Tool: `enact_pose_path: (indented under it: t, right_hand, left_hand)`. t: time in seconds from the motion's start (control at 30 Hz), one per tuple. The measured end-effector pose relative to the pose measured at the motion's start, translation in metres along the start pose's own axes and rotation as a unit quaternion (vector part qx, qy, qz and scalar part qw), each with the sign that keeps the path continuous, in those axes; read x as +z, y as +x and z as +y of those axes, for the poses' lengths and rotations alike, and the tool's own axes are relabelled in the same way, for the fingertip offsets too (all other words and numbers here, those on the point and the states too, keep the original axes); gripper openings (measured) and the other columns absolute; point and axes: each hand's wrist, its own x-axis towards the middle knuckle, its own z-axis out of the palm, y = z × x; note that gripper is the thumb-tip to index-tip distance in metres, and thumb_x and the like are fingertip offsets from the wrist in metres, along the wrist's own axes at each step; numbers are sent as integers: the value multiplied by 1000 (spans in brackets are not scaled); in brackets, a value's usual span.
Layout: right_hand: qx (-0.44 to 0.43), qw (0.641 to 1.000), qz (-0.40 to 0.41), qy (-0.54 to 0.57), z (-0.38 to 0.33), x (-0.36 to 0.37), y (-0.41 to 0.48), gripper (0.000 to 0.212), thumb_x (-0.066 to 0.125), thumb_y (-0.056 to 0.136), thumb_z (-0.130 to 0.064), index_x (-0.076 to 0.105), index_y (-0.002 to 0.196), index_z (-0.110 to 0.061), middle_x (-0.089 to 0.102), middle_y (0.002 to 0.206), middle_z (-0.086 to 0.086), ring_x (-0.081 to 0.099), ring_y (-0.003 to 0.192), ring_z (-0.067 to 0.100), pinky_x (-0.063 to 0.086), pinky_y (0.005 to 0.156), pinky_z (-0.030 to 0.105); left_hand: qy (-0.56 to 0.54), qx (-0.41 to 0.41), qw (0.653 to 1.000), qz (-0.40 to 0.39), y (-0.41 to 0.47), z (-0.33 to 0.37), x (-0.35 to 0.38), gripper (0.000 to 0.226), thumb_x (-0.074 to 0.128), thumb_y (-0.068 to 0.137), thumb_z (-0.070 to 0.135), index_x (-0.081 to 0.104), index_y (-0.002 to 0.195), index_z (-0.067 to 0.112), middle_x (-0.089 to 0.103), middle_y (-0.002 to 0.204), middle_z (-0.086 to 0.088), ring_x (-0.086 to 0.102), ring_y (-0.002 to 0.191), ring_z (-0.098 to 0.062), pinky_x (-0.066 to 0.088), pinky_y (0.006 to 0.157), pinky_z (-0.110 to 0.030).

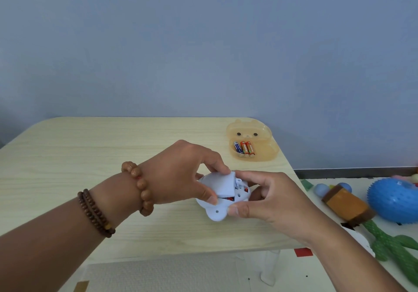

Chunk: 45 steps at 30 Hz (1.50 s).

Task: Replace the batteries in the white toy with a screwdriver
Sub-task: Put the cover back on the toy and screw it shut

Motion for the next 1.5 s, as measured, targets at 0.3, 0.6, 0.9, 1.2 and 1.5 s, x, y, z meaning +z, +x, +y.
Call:
enact_pose_path:
  t: [0.3, 0.6, 0.9, 1.2, 1.5]
  right_hand:
    - [51, 988, -8, 143, -6, 6, -1, 45, 86, 78, -10, 75, 119, -25, 79, 103, 10, 77, 79, 29, 64, 75, 42]
    - [82, 977, 3, 196, -11, 8, 6, 25, 65, 95, -32, 80, 104, -14, 79, 97, 21, 75, 90, 46, 65, 72, 44]
    - [83, 977, -11, 196, -9, 5, 8, 27, 65, 95, -30, 77, 112, -12, 77, 100, 26, 74, 92, 47, 65, 73, 44]
    - [105, 971, -34, 212, -7, -4, 14, 24, 60, 101, -20, 74, 117, -10, 73, 106, 31, 73, 79, 43, 64, 70, 44]
    - [88, 976, -17, 201, 3, -2, 18, 24, 61, 100, -15, 73, 120, -13, 75, 105, 28, 71, 91, 54, 63, 70, 42]
  left_hand:
    - [13, -36, 999, 19, 1, 11, 1, 40, 90, 67, 22, 72, 102, 30, 71, 99, 18, 64, 99, 7, 57, 86, -24]
    - [25, -41, 999, 16, 0, 10, 2, 38, 88, 67, 22, 71, 100, 31, 70, 98, 19, 63, 99, 8, 54, 81, -16]
    - [11, -31, 999, 9, 0, 3, 3, 41, 88, 69, 23, 71, 104, 34, 68, 103, 17, 62, 104, 5, 57, 87, -27]
    - [16, 3, 1000, 15, -3, -5, 9, 44, 89, 71, 29, 72, 112, 35, 64, 118, 21, 58, 114, 2, 58, 87, -28]
    - [19, -23, 1000, -9, 0, -9, 9, 47, 83, 70, 46, 66, 113, 47, 68, 116, 23, 68, 103, -6, 57, 91, -32]
